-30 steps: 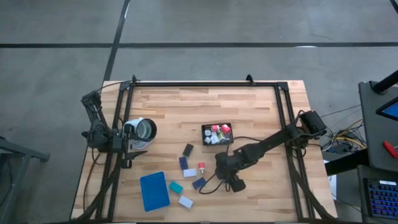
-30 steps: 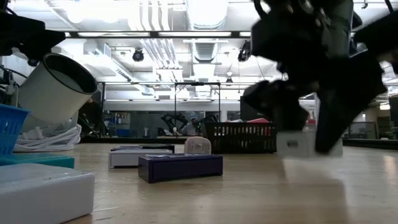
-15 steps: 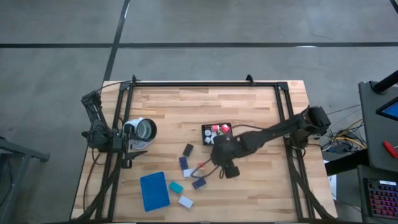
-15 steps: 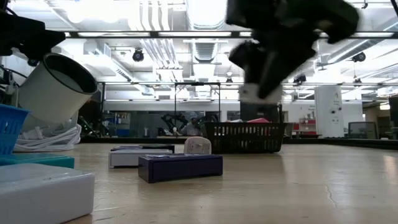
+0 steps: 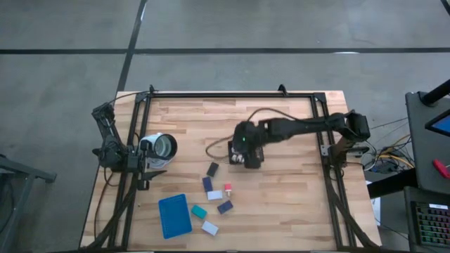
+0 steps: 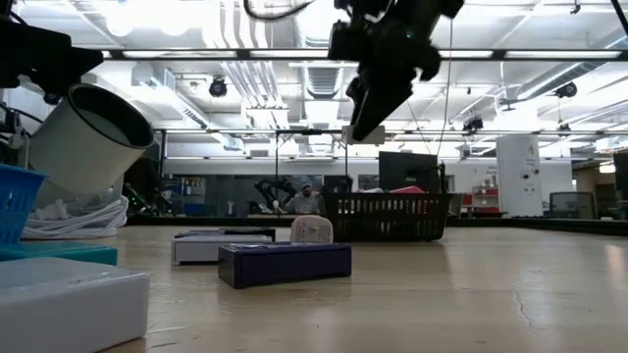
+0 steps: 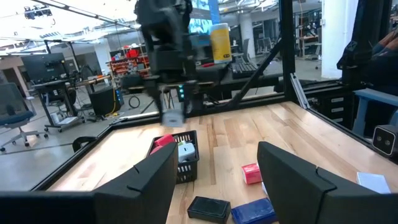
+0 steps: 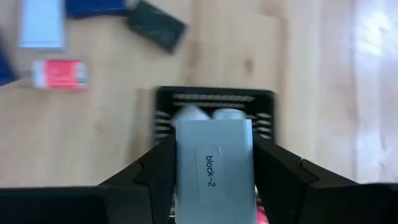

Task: Pick & Place Office items
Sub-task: Put the white charger adapter into the black bin

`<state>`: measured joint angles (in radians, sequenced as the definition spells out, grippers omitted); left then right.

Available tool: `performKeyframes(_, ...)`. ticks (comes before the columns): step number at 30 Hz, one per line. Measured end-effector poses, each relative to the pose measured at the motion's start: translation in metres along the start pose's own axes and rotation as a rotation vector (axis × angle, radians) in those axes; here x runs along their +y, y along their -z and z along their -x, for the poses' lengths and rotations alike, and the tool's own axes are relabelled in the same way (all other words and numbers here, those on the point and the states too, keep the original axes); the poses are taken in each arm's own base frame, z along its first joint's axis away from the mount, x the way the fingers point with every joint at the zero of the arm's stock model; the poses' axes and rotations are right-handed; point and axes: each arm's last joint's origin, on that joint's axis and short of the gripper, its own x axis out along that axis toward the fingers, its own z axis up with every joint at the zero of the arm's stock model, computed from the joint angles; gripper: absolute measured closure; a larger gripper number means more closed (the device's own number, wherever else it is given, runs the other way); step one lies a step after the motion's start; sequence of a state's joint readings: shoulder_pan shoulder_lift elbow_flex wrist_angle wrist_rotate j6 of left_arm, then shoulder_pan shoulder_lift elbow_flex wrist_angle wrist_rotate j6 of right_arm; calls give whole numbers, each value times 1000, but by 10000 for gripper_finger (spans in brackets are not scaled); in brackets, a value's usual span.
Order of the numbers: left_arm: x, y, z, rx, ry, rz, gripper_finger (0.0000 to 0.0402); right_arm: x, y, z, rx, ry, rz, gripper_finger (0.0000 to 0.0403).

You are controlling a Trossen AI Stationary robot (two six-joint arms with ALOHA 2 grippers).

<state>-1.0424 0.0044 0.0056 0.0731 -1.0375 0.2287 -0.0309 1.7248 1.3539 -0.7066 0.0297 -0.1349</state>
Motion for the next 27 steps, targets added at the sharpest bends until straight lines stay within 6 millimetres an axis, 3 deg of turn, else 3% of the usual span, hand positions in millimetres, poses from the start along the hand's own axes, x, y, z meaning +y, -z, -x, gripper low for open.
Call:
performKeyframes(4,0,0,0,0,0,0,177,-24,6,-3,11,31,-62,227)
performKeyframes(10,0,0,0,0,0,0,177,-39,16,-8,36,48,-141,227)
performKeyframes(27,0,0,0,0,0,0,177,-31,37,-24,118,29,-267,227)
